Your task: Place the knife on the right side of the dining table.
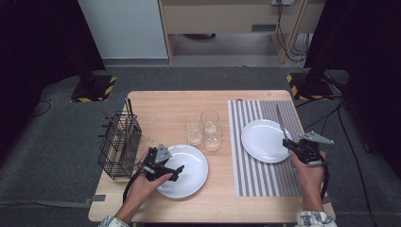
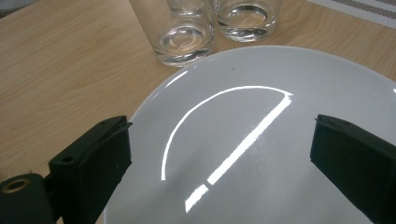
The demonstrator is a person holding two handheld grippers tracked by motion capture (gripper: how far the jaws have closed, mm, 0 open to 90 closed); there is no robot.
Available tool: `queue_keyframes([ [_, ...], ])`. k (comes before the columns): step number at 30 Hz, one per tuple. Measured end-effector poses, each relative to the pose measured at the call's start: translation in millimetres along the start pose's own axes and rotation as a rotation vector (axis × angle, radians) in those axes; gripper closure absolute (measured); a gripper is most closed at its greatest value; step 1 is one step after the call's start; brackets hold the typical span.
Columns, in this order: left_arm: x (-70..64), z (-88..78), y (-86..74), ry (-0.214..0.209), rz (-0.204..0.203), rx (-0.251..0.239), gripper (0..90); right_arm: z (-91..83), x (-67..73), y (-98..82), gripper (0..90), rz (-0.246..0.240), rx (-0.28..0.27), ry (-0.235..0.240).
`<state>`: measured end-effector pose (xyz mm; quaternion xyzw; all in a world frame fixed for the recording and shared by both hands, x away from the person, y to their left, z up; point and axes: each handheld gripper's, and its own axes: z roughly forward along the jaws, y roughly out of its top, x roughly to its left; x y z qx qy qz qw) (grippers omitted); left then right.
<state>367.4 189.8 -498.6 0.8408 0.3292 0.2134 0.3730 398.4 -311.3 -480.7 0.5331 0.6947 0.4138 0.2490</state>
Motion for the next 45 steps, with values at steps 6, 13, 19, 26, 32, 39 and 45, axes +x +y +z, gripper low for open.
queue_keyframes([
  [6,1.0,-0.4,-0.5,0.001,-0.002,-0.001,4.1,-3.0,-6.7,-2.6,83.4,0.012,0.003,-0.027],
  [13,1.1,-0.5,-0.9,0.001,-0.001,0.002,4.1,-4.7,-13.1,-4.7,83.4,0.028,0.008,-0.055],
  [19,0.9,-0.1,-0.9,-0.001,0.003,0.003,4.2,-7.2,-20.1,-7.3,83.4,0.042,0.007,-0.073],
  [26,1.5,1.0,-1.4,-0.003,0.007,0.008,4.2,-11.8,-27.7,-6.3,83.4,0.073,-0.004,-0.092],
  [32,3.1,0.9,-1.7,-0.010,-0.003,0.005,4.1,-10.1,-30.5,1.7,83.4,0.066,0.006,-0.097],
  [39,4.6,3.8,-3.6,-0.022,-0.015,0.014,4.1,-2.2,-33.5,18.5,83.4,0.038,0.027,-0.097],
  [45,5.8,4.8,-2.9,-0.014,-0.017,0.016,3.5,13.0,-36.6,28.2,83.4,0.000,0.051,-0.094],
])
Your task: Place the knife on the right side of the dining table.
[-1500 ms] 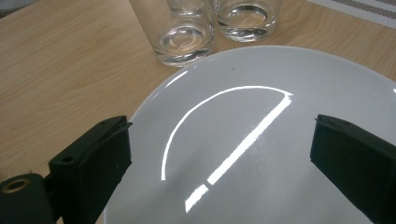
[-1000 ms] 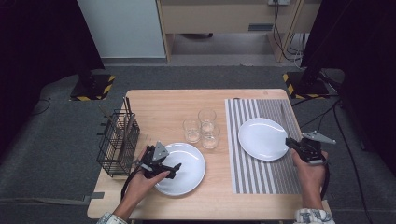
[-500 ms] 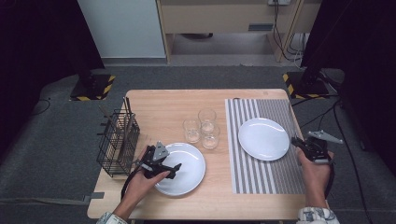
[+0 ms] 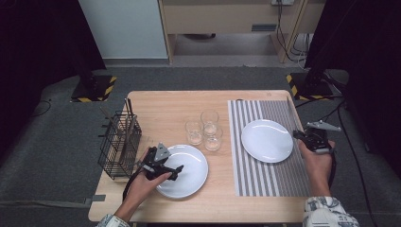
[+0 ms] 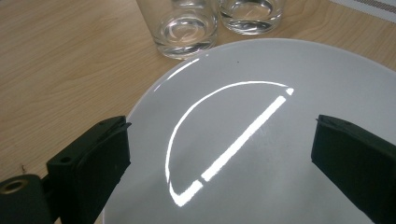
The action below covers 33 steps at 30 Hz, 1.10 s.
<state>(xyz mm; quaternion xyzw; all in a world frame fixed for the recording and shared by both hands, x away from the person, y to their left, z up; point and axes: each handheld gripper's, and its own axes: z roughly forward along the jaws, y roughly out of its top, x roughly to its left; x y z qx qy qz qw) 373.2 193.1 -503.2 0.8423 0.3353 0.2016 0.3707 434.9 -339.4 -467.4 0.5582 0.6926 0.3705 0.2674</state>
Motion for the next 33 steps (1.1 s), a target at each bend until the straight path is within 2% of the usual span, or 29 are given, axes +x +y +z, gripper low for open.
queue_keyframes([
  [7,-1.2,1.7,-0.5,-0.006,0.004,0.009,3.5,14.2,-5.4,16.1,83.4,-0.044,0.016,-0.005],
  [15,-2.4,4.0,-2.0,-0.007,0.001,0.023,3.6,32.7,-11.0,28.9,83.4,-0.118,0.039,-0.011],
  [25,-3.7,4.5,-4.1,-0.010,-0.008,0.032,3.6,54.6,-18.2,35.1,83.4,-0.195,0.065,0.009],
  [33,-6.3,7.1,-3.8,-0.022,-0.002,0.042,3.6,73.5,-25.1,35.0,83.4,-0.223,0.103,0.009],
])
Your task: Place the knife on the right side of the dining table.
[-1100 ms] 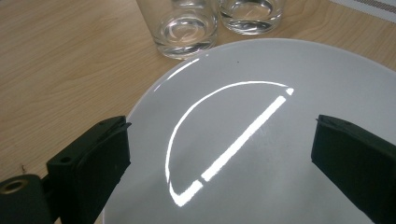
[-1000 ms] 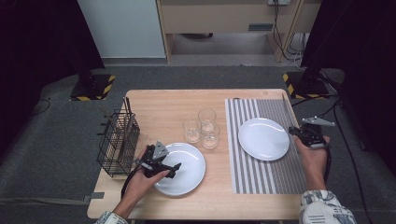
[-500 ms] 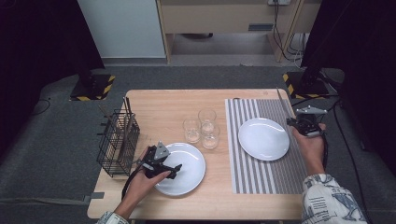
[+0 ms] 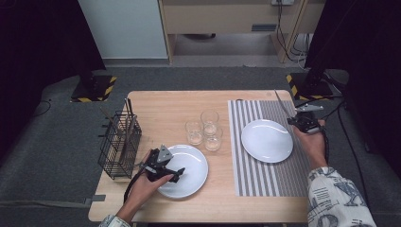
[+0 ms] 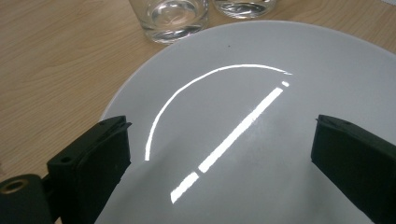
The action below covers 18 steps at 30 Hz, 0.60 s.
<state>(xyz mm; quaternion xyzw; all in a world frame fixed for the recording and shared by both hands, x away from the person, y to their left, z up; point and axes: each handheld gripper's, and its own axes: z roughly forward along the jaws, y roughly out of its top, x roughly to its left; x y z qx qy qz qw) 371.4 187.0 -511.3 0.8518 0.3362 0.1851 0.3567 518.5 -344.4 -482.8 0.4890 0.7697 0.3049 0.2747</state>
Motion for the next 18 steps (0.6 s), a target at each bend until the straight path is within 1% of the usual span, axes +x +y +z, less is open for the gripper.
queue_keyframes([
  [7,-2.3,1.0,0.0,-0.004,0.008,0.005,3.6,12.6,-6.1,-1.8,83.4,-0.019,0.023,0.001],
  [9,-2.2,0.9,-0.1,-0.002,0.008,0.005,3.7,14.2,-7.7,-1.8,83.4,-0.030,0.026,0.002],
  [14,-2.3,0.8,-0.3,0.000,0.007,0.006,3.7,16.5,-13.4,-2.1,83.4,-0.025,0.030,0.011],
  [18,-3.3,1.6,-0.3,0.001,0.010,0.010,3.7,20.0,-14.3,-2.9,83.4,-0.040,0.031,0.015],
])
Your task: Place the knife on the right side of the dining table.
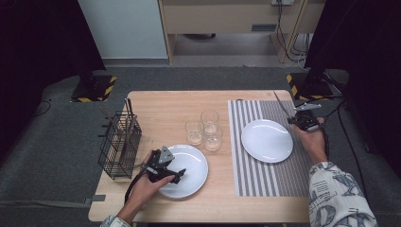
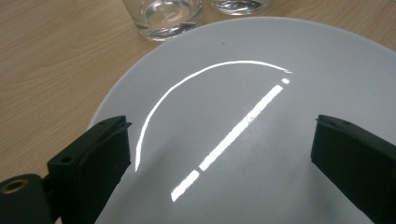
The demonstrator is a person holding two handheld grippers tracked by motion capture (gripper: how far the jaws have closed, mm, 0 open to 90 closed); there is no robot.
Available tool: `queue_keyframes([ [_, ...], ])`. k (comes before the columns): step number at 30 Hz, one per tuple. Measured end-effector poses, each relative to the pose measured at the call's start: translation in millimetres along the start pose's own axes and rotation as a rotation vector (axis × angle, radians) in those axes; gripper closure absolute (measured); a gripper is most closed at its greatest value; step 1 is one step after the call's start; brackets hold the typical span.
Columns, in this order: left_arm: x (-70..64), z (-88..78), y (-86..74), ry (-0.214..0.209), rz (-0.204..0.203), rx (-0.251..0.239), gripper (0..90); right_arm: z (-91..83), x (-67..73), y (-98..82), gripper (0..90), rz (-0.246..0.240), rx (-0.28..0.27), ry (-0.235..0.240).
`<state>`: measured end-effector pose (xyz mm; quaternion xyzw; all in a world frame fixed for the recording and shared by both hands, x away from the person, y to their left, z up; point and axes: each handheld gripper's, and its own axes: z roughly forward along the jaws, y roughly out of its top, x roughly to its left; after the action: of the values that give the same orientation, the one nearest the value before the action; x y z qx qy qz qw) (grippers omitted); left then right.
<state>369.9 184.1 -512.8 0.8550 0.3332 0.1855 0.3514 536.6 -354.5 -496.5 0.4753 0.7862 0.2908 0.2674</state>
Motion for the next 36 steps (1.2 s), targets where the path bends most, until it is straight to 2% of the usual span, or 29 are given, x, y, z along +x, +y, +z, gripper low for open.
queue_keyframes([
  [8,-1.3,1.7,-0.6,0.003,0.010,0.011,3.7,11.2,-1.7,-1.0,83.4,-0.045,0.045,0.004],
  [16,-2.2,1.3,0.0,0.005,0.010,0.010,3.7,20.4,-4.1,-5.5,83.3,-0.046,0.081,0.018],
  [21,-1.7,1.2,-0.3,0.007,0.011,0.012,3.8,24.1,-2.3,-4.0,83.4,-0.070,0.095,0.017],
  [36,-0.5,-1.1,-0.6,0.008,0.007,0.005,4.2,30.4,-3.3,-2.9,83.3,-0.059,0.127,0.028],
])
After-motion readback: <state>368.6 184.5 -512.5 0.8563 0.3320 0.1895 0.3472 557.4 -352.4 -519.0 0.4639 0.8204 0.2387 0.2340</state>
